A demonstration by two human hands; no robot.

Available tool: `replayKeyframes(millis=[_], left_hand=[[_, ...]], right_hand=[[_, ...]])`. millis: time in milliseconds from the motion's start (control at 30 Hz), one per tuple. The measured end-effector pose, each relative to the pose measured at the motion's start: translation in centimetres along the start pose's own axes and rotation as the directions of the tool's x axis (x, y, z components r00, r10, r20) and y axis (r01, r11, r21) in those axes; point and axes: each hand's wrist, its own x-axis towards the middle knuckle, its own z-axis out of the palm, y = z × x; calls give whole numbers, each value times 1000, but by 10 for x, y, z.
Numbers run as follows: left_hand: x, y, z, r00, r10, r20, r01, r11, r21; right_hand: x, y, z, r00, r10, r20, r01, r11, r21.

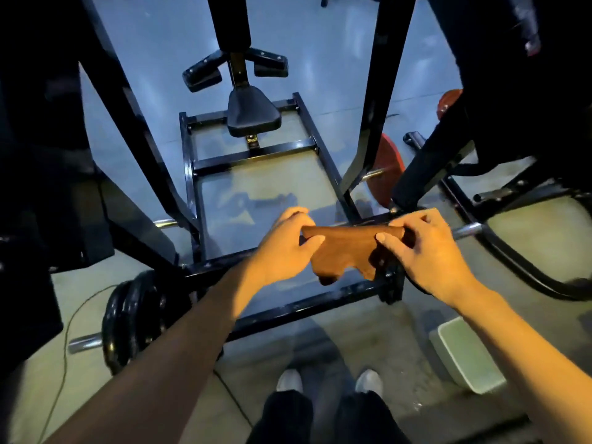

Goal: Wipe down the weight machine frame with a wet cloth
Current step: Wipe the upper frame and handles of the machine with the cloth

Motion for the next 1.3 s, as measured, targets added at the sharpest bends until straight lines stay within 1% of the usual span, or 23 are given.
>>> replayKeyframes(millis=[33,67,133,200,267,333,367,433,467,500,567,600,700,767,833,900,933,967,1033,1100,1167,1233,1300], left_hand=[[-1,0,5,994,-100,35,103,985,-138],[-1,1,10,977,-203,69,214,935,-284],[4,-2,25,916,-370,153,389,734,-556],[12,-10,37,880,-439,183,427,563,-707],[20,-17,47,875,-462,144,411,554,-724],[27,-25,55,839,-540,68,400,527,-749],[30,-30,56,805,-589,74,402,450,-797],[29,-37,57,761,-597,255,437,181,-881],[26,-39,57,746,-566,352,483,95,-871],[23,-44,59,737,-542,404,513,60,-856],[22,-57,68,743,-547,386,515,98,-852],[22,-61,72,757,-547,357,522,178,-834],[24,-67,88,802,-549,235,553,535,-639],[33,-70,101,809,-583,75,526,659,-538],[45,-72,111,803,-595,-25,497,693,-522],[55,-73,116,809,-582,74,518,649,-557],[57,-72,117,813,-554,179,551,633,-544],[60,-70,119,808,-520,277,584,643,-496],[66,-66,122,800,-463,381,584,746,-320],[77,-71,125,823,-440,359,518,840,-159],[90,-76,124,858,-442,263,471,881,-55],[101,-82,122,878,-449,165,470,874,-122],[109,-77,118,855,-493,161,514,761,-397]], right_hand=[[-3,2,6,996,68,55,-72,994,83],[-4,4,11,981,143,131,-168,964,204],[-1,9,25,915,254,313,-369,842,393],[11,13,42,874,284,395,-454,767,453],[25,14,56,837,336,432,-529,696,485],[35,21,70,773,374,513,-616,637,463],[38,22,76,721,363,590,-663,608,436],[36,28,89,631,318,707,-740,519,427],[34,32,96,622,325,712,-762,464,453],[32,36,101,632,350,691,-767,410,494],[28,41,108,681,405,610,-732,374,569],[28,43,111,702,425,572,-712,395,581],[26,49,117,735,441,515,-678,482,555],[28,54,116,729,395,559,-674,556,487],[33,61,115,715,316,624,-610,718,335],[43,72,120,719,240,652,-387,918,89],[47,77,124,729,220,648,-281,960,-10],[52,83,126,744,210,635,-210,975,-77],[63,94,124,770,203,605,-167,979,-116],[76,103,119,777,162,608,-115,987,-117],[90,114,114,758,149,635,-84,988,-131],[104,124,109,744,155,651,-113,988,-105],[117,128,102,716,183,673,-243,970,-5]])
